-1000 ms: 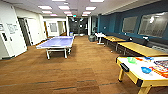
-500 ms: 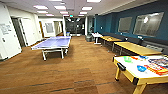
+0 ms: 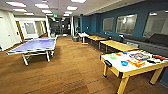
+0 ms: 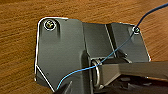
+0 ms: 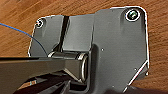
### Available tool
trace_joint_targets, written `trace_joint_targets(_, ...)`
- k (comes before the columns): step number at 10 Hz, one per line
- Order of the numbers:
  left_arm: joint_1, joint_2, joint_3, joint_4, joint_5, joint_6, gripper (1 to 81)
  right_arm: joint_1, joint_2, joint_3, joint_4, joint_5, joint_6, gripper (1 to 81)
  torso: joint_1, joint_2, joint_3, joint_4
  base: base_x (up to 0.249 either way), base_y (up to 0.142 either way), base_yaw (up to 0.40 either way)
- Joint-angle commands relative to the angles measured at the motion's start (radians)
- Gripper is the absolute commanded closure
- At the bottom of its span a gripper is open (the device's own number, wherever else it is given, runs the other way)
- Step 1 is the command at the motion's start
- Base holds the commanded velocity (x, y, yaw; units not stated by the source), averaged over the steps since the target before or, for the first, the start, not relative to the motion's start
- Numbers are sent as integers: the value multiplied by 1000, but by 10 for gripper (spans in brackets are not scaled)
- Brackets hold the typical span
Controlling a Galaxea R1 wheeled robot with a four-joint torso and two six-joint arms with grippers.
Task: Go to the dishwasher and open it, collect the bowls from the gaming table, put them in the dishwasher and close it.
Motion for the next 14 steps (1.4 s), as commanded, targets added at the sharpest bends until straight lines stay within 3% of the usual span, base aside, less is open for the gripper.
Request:
trace_joint_targets(1,-37,-6,2,8,44,0,10,48,1,0,2,-53,0,10,0,0,0,0,0,-300,0)
trace_joint_targets(6,-34,-6,2,0,35,0,10,50,35,-61,4,-62,3,10,0,0,0,0,0,0,-400)
trace_joint_targets(14,-34,-9,4,5,36,0,10,50,38,-64,5,-59,3,10,0,0,0,0,0,0,-400)
